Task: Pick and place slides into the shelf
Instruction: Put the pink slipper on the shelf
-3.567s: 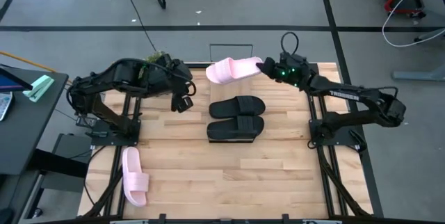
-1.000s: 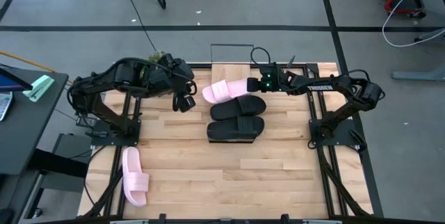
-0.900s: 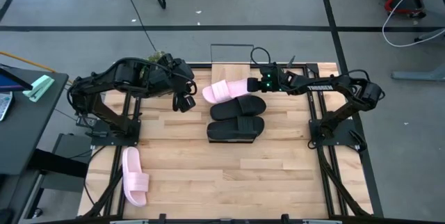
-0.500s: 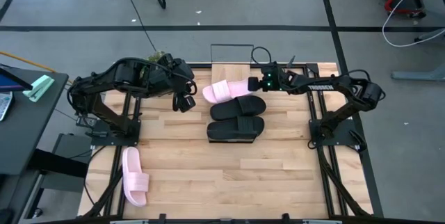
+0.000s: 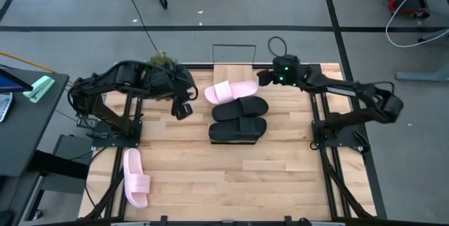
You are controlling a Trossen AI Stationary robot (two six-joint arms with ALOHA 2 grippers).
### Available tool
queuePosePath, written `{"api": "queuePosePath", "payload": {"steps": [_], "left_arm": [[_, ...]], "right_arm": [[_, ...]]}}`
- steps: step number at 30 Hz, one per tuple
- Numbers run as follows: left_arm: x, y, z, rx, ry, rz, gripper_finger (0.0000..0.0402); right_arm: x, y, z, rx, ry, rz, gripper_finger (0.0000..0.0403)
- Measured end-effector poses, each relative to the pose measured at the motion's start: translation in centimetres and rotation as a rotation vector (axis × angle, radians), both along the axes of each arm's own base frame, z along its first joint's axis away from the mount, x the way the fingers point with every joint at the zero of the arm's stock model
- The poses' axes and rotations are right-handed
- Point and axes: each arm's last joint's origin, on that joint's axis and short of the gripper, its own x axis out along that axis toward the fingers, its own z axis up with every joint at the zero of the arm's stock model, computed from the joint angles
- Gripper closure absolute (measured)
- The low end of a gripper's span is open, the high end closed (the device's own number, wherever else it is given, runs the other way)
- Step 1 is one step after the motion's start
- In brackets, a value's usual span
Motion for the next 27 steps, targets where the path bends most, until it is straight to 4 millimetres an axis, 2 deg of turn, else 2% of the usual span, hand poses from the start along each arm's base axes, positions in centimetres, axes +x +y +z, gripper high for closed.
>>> {"api": "queuePosePath", "payload": {"steps": [2, 4, 8, 11, 15, 22, 27], "left_arm": [[0.3, -0.6, -0.4, -0.026, -0.011, -0.018, 0.0296], [1.2, -1.2, -1.7, -0.047, -0.011, -0.018, 0.0296], [2.2, -2.5, -6.3, -0.096, 0.105, -0.035, 0.0296], [2.3, -3.1, -10.0, -0.148, 0.243, -0.062, 0.0299], [2.0, -3.4, -13.1, -0.186, 0.336, -0.018, 0.0303], [2.0, -3.6, -14.6, -0.269, 0.353, -0.011, 0.0310], [1.9, -4.1, -14.6, -0.306, 0.343, 0.008, 0.0317]], "right_arm": [[-0.6, 0.5, 1.4, -0.044, -0.033, 0.017, 0.0181], [-1.3, 1.1, 2.6, -0.076, -0.063, 0.025, 0.0182], [-2.4, 2.1, 4.6, -0.113, -0.135, 0.063, 0.0183], [-2.8, 3.0, 5.8, -0.134, -0.213, 0.164, 0.0183], [-2.2, 5.2, 6.9, -0.171, -0.279, 0.355, 0.0183], [0.0, 9.8, 6.8, -0.244, -0.255, 0.610, 0.0183], [1.0, 12.2, 6.9, -0.336, -0.248, 0.714, 0.0190]]}}
